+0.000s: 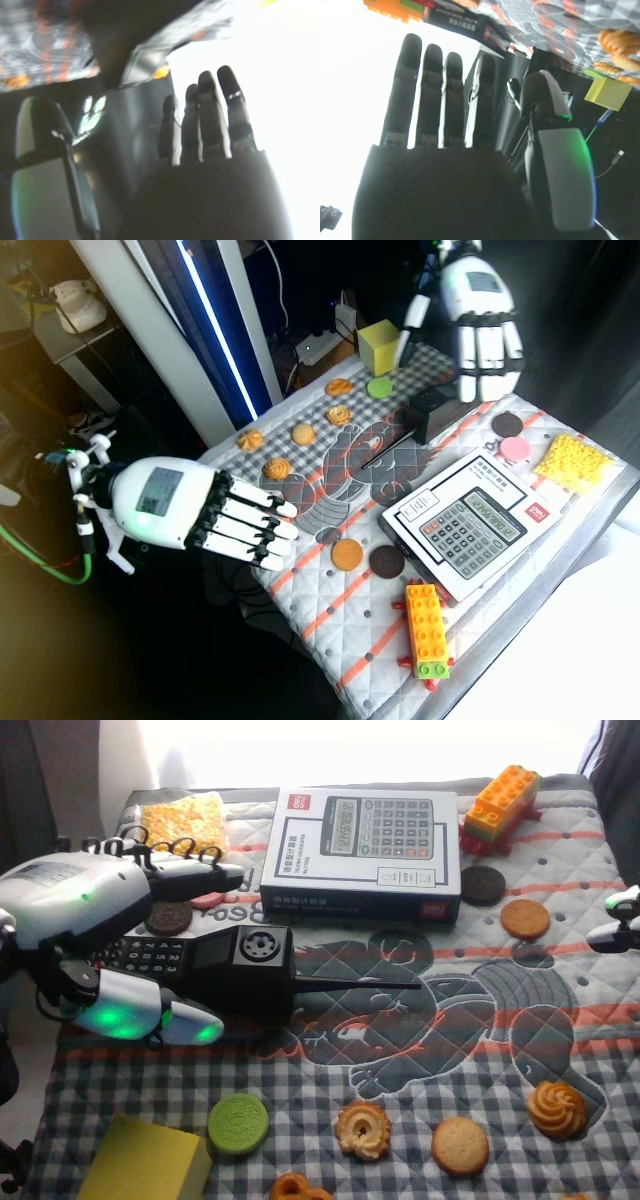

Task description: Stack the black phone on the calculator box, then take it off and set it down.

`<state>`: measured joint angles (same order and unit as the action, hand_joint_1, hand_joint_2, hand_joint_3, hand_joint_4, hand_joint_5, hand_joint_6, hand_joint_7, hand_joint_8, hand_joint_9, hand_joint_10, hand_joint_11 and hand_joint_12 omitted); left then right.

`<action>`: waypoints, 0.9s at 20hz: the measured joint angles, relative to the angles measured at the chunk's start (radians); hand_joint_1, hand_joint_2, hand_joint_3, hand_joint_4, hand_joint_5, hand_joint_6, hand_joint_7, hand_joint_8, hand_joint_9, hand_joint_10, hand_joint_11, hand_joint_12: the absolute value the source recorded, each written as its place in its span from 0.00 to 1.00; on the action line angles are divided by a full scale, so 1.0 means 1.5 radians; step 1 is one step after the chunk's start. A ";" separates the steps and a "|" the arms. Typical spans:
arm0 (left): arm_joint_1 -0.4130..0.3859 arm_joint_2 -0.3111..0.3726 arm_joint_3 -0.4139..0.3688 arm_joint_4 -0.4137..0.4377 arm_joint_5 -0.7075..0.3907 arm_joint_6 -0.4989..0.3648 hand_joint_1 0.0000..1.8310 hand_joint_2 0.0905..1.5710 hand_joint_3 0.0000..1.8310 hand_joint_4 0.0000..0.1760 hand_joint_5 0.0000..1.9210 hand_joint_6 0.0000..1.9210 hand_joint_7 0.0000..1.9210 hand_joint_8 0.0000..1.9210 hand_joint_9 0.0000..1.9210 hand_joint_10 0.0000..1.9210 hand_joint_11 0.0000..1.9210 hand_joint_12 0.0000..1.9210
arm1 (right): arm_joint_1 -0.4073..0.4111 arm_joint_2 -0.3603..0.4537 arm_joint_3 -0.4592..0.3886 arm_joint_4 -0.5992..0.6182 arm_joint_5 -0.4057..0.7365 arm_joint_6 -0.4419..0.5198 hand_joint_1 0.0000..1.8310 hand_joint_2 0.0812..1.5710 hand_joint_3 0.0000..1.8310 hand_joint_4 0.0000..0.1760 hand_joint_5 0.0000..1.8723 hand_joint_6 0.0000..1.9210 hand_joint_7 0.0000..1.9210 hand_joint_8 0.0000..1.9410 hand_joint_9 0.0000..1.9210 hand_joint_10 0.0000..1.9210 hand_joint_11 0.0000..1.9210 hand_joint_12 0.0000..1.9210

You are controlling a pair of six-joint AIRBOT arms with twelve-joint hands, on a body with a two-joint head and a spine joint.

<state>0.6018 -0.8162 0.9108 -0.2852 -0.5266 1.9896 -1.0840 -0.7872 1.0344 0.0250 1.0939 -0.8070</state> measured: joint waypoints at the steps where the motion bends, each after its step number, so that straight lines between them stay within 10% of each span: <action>1: -0.002 -0.003 0.002 -0.002 0.009 0.000 0.34 0.53 0.00 0.33 0.15 0.00 0.13 0.00 0.14 0.00 0.00 0.33 | 0.000 0.000 0.000 -0.004 0.001 0.000 0.40 0.78 0.00 0.48 0.36 0.00 0.27 0.00 0.26 0.00 0.24 0.06; 5: -0.003 -0.011 0.017 -0.011 0.039 0.000 0.35 0.56 0.01 0.64 0.12 0.00 0.15 0.00 0.16 0.00 0.00 0.35 | 0.000 0.000 0.000 -0.004 0.000 0.000 0.38 0.79 0.00 0.48 0.36 0.00 0.27 0.00 0.25 0.00 0.24 0.06; 9: -0.013 -0.034 0.048 -0.025 0.069 0.000 0.42 0.61 0.00 0.62 0.16 0.01 0.22 0.01 0.21 0.01 0.00 0.47 | 0.000 0.000 0.000 -0.007 0.002 0.000 0.39 0.79 0.00 0.48 0.36 0.00 0.27 0.00 0.26 0.00 0.25 0.06; 13: -0.015 -0.049 0.053 -0.027 0.078 0.000 0.63 0.63 0.00 0.03 0.35 0.01 0.33 0.01 0.28 0.02 0.02 0.62 | 0.000 0.000 0.000 -0.007 0.000 0.000 0.35 0.82 0.00 0.32 0.34 0.00 0.23 0.00 0.26 0.00 0.26 0.06; 15: -0.015 -0.057 0.062 -0.031 0.080 -0.001 0.69 0.65 0.00 0.00 0.41 0.02 0.37 0.02 0.32 0.04 0.06 0.61 | 0.000 0.000 0.000 -0.008 0.000 0.000 0.34 0.82 0.00 0.37 0.34 0.00 0.23 0.00 0.26 0.00 0.26 0.06; 16: -0.015 -0.057 0.065 -0.037 0.081 -0.001 0.67 0.71 0.00 0.00 0.49 0.39 0.40 0.56 0.38 0.08 0.12 0.62 | 0.000 0.000 0.000 -0.010 0.001 0.000 0.35 0.82 0.00 0.34 0.34 0.00 0.23 0.00 0.26 0.00 0.27 0.06; 17: -0.015 -0.058 0.066 -0.046 0.080 -0.001 0.72 0.74 0.00 0.00 0.48 0.47 0.41 0.69 0.35 0.65 0.20 0.70 | 0.000 0.000 0.000 -0.010 0.000 0.000 0.35 0.82 0.00 0.35 0.34 0.00 0.24 0.00 0.26 0.00 0.27 0.06; 18: -0.015 -0.059 0.068 -0.050 0.076 -0.001 0.73 0.74 0.00 0.00 0.48 0.49 0.43 0.69 0.36 0.75 0.25 0.75 | 0.000 0.000 0.000 -0.009 0.000 0.000 0.35 0.82 0.00 0.32 0.34 0.00 0.24 0.00 0.26 0.00 0.27 0.06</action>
<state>0.5793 -0.9043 1.0130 -0.3595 -0.4129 1.9877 -1.0840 -0.7876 1.0340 0.0109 1.0939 -0.8066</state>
